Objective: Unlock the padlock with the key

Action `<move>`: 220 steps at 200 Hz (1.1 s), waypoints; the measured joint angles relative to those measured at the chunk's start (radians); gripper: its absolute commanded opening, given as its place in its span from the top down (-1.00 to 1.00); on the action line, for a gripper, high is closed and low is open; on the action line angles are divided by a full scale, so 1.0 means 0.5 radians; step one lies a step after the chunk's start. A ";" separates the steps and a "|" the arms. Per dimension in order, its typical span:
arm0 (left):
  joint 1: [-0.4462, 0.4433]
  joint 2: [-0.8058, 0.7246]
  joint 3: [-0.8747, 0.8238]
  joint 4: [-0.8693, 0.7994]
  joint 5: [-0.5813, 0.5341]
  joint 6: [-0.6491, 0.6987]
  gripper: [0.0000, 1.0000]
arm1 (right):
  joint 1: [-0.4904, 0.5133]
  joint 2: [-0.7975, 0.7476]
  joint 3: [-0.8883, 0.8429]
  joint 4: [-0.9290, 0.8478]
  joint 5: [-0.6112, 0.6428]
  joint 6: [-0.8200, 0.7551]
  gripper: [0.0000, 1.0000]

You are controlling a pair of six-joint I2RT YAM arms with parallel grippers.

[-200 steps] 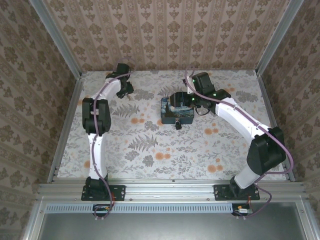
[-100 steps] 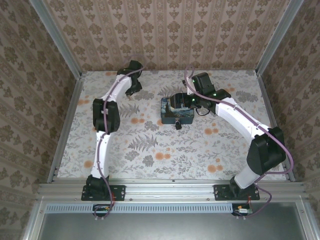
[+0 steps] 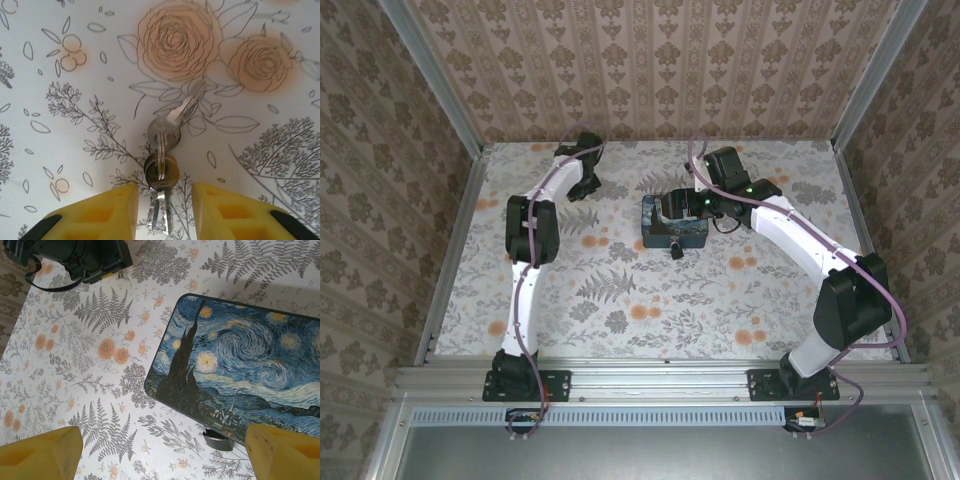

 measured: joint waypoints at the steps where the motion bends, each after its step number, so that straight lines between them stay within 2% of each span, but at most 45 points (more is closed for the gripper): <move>1: 0.002 0.000 0.000 0.003 0.002 -0.002 0.35 | 0.000 0.000 0.000 0.000 0.000 0.000 -0.72; 44: 0.018 0.000 -0.017 0.075 0.042 -0.026 0.36 | 0.000 0.000 -0.027 0.000 0.000 0.000 -0.72; 55: 0.023 0.000 -0.024 0.089 0.050 -0.031 0.44 | 0.000 0.000 -0.031 0.000 0.000 0.000 -0.71; 79: 0.037 -0.001 -0.029 0.089 0.060 -0.056 0.74 | 0.000 0.000 -0.037 0.000 0.000 0.001 -0.71; 117: 0.043 -0.043 -0.106 0.207 0.074 -0.083 0.92 | 0.000 0.000 -0.042 0.001 0.000 0.001 -0.71; 129: 0.043 -0.089 -0.195 0.256 0.092 -0.084 1.00 | 0.000 0.000 -0.050 0.000 0.000 0.001 -0.70; 175: 0.021 -0.328 -0.623 0.437 0.193 -0.071 1.00 | 0.000 -0.001 -0.081 0.002 0.000 0.003 -0.67; 220: -0.183 -0.713 -1.210 0.517 0.391 0.011 1.00 | 0.001 -0.076 -0.178 0.003 0.000 0.019 -0.66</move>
